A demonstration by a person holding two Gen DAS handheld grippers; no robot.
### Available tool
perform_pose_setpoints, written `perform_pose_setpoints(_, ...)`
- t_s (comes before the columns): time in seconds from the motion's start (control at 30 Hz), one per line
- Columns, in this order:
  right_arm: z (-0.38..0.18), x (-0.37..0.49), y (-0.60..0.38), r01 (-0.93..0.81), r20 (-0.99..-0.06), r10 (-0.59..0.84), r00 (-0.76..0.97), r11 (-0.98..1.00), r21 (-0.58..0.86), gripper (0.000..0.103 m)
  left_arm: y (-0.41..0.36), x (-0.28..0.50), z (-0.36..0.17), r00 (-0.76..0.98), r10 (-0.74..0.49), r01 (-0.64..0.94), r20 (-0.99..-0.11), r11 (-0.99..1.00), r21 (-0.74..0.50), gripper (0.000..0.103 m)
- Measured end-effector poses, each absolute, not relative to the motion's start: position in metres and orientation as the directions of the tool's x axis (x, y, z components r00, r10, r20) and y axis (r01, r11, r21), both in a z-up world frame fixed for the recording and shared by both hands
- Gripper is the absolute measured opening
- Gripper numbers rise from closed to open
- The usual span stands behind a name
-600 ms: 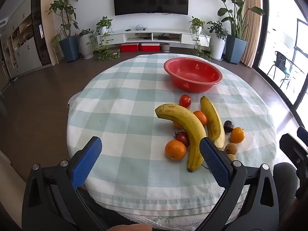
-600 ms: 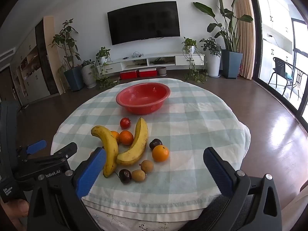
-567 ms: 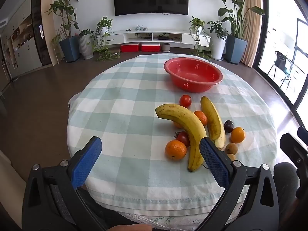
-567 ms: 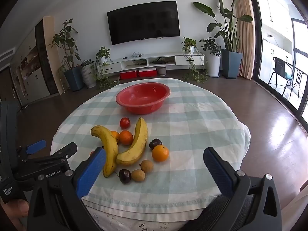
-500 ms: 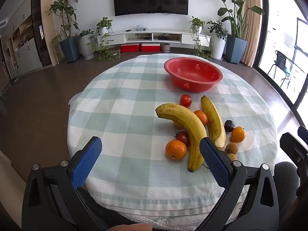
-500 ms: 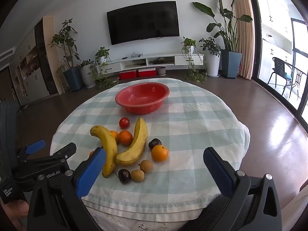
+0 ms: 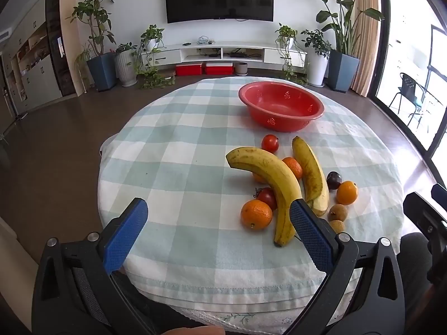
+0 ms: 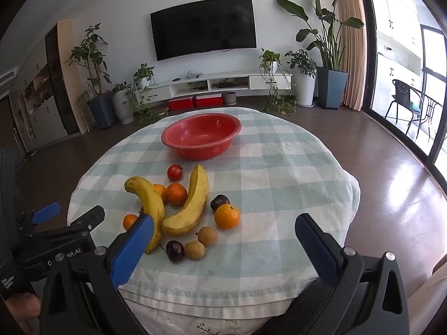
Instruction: Organize fruits
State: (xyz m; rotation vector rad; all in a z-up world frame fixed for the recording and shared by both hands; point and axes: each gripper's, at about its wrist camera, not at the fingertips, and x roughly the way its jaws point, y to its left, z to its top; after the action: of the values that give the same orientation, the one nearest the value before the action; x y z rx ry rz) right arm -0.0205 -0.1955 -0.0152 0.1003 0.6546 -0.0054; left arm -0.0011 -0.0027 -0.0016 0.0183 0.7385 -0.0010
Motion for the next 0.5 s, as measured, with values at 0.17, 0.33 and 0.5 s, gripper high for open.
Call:
perform_pose_setpoints(0.17,-0.0175,-0.0194,-0.1947,0.040,-0.620,0.022,0.784,0.995,0.086,0.103,-0.0019,-0.0006,-0.0015,0.739,0.005,0.010,-0.673,1.000,0.018,0.103)
perform_pose_setpoints(0.33,-0.0193,-0.0189,-0.1953,0.042,-0.626,0.022,0.780,0.995,0.087,0.103,-0.0008,-0.0008,-0.0034,0.740,0.006,0.010,-0.673,1.000,0.019,0.103)
perform_pose_setpoints(0.5,-0.0198,-0.0189,-0.1955,0.042,-0.627,0.022,0.779,0.995,0.087,0.103,-0.0011,-0.0013,-0.0039,0.740,0.005,0.011,-0.673,1.000,0.019,0.103)
